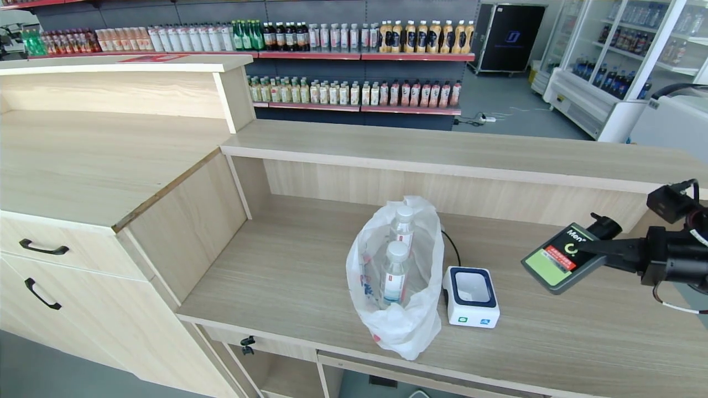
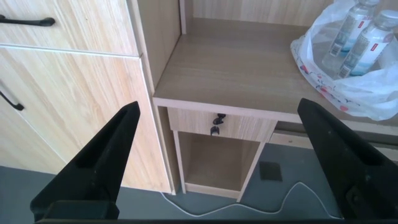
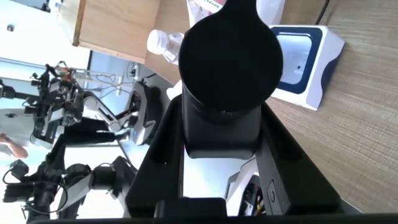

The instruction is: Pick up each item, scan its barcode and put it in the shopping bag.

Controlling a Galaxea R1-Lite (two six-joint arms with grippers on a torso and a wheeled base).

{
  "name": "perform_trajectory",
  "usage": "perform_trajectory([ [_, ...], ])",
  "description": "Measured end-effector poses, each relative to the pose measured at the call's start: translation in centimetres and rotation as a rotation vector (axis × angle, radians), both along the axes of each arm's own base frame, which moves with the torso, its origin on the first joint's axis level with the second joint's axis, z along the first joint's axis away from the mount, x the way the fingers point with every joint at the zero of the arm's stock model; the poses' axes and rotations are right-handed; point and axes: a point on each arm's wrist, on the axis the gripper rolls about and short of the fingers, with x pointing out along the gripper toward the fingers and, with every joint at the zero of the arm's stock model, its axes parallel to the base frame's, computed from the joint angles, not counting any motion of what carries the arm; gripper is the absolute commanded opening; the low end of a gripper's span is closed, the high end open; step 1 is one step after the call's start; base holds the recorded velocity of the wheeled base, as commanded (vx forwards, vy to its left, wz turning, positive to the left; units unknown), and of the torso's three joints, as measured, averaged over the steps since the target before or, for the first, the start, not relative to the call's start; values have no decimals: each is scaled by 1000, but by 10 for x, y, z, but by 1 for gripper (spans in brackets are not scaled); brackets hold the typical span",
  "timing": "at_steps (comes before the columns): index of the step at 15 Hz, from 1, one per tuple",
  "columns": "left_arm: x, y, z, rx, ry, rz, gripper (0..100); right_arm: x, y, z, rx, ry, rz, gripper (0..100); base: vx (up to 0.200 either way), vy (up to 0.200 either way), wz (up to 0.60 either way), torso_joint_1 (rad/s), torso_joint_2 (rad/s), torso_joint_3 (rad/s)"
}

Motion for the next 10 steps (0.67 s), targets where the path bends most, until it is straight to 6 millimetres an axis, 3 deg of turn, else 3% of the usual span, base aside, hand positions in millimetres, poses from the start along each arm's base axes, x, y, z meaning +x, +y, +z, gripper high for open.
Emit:
perform_trajectory([
  [10,0,0,0,0,0,0,100,27,-3,-22,-22,-70,108,0,0,0,0,0,0,0],
])
